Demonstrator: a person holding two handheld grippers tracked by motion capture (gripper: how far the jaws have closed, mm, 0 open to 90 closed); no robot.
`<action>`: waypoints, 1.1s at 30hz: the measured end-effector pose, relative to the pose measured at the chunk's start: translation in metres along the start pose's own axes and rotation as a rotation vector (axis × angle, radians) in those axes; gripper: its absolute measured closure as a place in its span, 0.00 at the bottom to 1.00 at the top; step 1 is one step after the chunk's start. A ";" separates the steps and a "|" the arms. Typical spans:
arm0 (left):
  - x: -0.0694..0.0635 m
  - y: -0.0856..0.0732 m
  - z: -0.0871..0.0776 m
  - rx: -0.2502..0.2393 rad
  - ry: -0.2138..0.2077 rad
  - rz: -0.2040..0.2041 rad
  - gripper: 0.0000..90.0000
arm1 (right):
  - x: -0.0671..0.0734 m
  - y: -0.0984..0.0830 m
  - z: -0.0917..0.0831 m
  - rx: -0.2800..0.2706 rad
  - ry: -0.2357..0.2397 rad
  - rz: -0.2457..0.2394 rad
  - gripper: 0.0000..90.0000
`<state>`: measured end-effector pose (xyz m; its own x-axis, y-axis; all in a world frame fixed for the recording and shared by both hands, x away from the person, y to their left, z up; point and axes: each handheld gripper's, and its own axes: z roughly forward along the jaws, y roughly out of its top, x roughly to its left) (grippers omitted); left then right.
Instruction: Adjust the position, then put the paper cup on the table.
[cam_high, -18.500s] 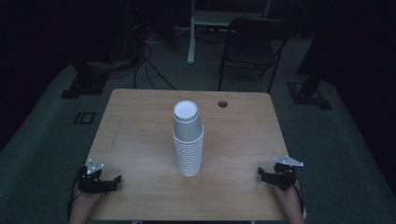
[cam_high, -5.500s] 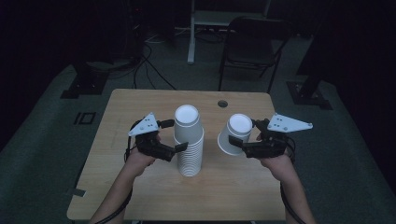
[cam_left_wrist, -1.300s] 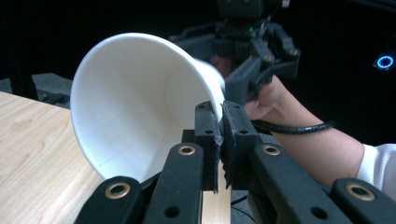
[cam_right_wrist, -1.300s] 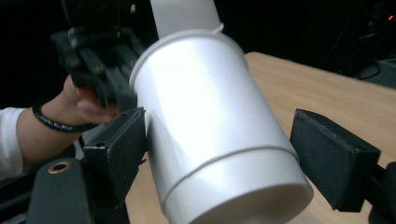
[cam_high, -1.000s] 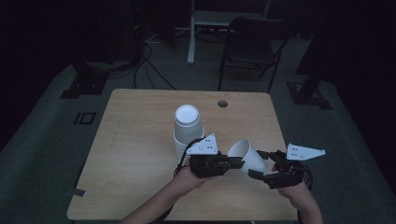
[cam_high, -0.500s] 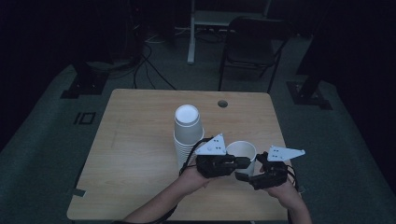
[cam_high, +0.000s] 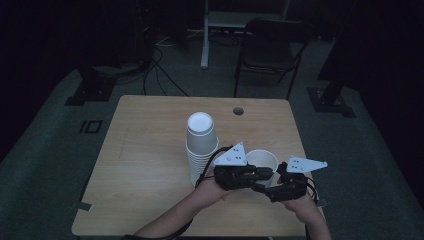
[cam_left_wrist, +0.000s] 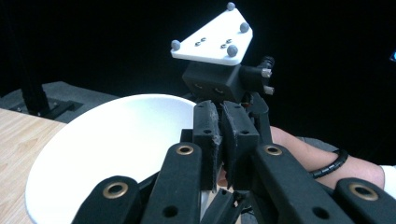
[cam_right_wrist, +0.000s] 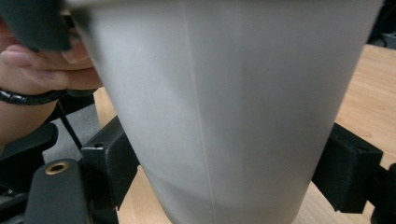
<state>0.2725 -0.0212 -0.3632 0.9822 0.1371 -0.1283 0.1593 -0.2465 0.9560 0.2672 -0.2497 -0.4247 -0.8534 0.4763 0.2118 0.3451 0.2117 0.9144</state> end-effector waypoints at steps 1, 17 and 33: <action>-0.001 0.000 -0.001 -0.010 0.014 0.006 0.90 | 0.000 0.000 0.000 0.003 -0.009 -0.004 0.21; -0.009 0.001 -0.022 0.011 0.223 0.041 0.24 | -0.015 0.004 -0.023 -0.095 -0.129 0.041 0.21; -0.028 -0.002 -0.060 -0.017 0.298 0.019 0.02 | -0.019 0.009 -0.022 -0.118 -0.190 0.029 0.21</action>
<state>0.2390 0.0327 -0.3457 0.9123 0.4085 -0.0300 0.1375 -0.2362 0.9619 0.2781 -0.2758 -0.4126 -0.7509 0.6355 0.1794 0.3105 0.1000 0.9453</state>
